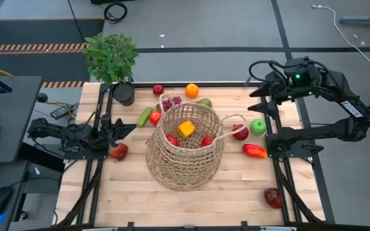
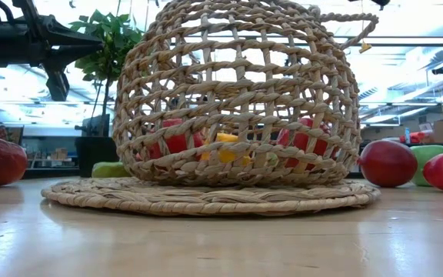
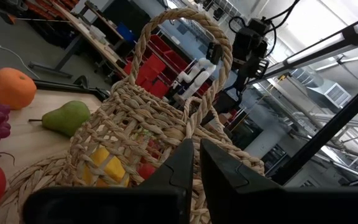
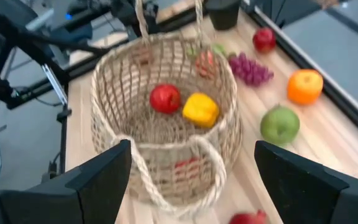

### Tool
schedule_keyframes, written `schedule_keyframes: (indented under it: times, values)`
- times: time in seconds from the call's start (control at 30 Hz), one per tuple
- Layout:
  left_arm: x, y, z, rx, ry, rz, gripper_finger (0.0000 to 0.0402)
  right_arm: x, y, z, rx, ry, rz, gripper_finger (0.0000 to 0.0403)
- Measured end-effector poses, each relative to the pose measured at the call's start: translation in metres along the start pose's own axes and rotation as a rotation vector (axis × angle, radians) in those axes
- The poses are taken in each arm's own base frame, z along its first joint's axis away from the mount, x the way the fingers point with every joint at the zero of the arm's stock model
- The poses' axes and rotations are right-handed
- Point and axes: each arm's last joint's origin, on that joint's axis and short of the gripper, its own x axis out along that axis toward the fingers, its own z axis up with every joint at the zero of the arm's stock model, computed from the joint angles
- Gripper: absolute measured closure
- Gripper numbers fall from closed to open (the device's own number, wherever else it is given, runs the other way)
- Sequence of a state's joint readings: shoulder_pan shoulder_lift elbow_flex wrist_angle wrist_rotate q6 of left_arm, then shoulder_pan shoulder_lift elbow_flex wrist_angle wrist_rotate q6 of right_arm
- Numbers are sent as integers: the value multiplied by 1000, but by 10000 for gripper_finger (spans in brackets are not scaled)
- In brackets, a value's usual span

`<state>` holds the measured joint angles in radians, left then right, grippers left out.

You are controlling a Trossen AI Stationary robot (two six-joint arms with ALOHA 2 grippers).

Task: Build produce basket
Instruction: Put the green pear into the brown basket

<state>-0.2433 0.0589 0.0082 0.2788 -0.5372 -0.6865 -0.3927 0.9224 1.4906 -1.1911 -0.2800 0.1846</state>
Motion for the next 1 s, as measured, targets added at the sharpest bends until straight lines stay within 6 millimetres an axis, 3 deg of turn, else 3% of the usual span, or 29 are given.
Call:
schedule_keyframes:
  times: [0.73, 1.0]
  values:
    - [0, 0, 0, 0, 0, -1, 366, -3, -5, -26, 44, 267, -81, 59]
    - [0, 0, 0, 0, 0, -1, 366, 11, -10, -24, 68, 366, -141, 59]
